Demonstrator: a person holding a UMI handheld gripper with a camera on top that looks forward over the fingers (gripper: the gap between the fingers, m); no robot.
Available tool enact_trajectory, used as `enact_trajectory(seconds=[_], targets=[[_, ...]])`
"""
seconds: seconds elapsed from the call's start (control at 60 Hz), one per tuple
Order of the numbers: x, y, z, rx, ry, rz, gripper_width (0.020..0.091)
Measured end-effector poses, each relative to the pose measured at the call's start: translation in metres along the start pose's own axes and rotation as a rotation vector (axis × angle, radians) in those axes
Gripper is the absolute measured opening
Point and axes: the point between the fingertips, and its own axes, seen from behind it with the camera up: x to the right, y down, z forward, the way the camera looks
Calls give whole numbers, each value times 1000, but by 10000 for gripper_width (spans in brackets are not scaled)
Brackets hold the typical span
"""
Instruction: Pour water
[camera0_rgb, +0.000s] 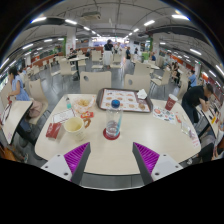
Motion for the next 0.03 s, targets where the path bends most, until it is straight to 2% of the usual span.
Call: enact_trajectory(seconds=[0.033], targets=[[2,0,0,1,3,-6,852]])
